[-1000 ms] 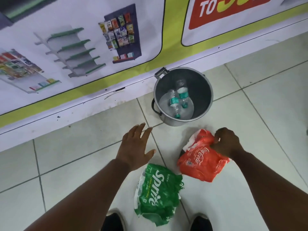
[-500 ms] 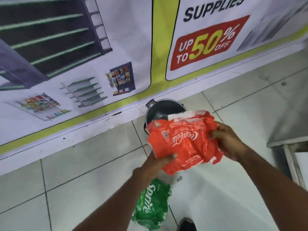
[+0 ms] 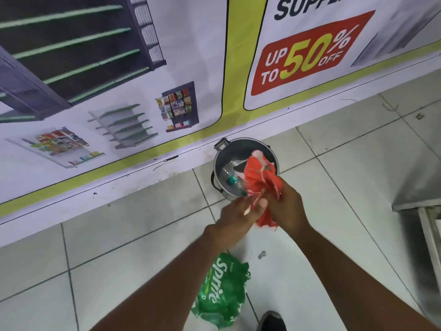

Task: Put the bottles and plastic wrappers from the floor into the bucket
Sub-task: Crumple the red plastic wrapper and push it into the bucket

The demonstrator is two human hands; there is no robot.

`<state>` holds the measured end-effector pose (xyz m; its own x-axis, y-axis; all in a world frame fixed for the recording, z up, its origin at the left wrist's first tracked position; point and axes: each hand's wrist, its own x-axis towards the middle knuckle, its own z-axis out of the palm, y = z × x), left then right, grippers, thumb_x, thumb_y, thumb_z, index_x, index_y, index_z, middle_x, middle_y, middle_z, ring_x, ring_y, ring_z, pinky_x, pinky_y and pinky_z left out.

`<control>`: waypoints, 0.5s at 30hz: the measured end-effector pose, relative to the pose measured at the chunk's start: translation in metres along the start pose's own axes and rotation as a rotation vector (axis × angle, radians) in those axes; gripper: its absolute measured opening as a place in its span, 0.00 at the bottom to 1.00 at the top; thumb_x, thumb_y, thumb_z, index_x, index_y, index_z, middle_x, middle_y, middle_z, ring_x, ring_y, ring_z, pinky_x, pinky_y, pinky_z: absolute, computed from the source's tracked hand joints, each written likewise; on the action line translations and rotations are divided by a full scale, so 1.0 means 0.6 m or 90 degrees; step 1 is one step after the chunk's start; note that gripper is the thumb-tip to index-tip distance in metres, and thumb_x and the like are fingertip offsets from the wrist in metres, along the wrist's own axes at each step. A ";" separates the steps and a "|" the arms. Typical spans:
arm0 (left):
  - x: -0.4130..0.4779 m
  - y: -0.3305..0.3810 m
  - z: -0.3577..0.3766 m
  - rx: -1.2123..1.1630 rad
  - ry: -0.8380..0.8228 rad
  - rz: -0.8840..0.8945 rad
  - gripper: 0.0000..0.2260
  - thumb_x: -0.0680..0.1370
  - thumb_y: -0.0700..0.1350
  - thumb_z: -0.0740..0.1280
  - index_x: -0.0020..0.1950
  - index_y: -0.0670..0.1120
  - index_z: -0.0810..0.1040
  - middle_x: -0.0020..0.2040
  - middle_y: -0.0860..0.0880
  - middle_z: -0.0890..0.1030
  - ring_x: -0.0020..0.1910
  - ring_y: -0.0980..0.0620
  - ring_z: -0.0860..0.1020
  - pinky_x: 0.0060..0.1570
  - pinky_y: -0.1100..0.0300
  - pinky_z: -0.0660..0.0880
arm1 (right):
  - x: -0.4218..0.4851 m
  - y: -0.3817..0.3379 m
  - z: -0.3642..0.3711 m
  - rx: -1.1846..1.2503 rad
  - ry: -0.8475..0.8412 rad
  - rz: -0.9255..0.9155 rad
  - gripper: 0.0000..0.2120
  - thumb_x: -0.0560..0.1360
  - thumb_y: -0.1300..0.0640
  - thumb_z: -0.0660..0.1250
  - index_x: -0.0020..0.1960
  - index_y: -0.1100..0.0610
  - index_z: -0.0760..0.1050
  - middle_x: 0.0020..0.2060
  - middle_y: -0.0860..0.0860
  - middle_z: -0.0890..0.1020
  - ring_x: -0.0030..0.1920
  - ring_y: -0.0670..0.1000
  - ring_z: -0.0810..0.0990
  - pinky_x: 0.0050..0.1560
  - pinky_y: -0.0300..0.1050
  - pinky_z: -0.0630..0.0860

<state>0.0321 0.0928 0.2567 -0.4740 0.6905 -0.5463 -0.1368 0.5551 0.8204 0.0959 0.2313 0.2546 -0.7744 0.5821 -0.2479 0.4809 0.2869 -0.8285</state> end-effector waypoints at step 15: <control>-0.031 -0.148 -0.114 0.522 0.279 -0.032 0.31 0.78 0.59 0.60 0.77 0.54 0.52 0.79 0.46 0.53 0.77 0.45 0.50 0.73 0.46 0.57 | 0.204 0.027 0.089 -0.834 -0.197 -0.244 0.50 0.64 0.48 0.77 0.76 0.53 0.51 0.73 0.58 0.66 0.71 0.63 0.65 0.69 0.67 0.62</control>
<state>-0.0065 -0.0012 0.2054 -0.7932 0.5124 -0.3291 0.4114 0.8493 0.3309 -0.0131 0.2664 0.1837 -0.9193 0.1665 -0.3565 0.1180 0.9810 0.1539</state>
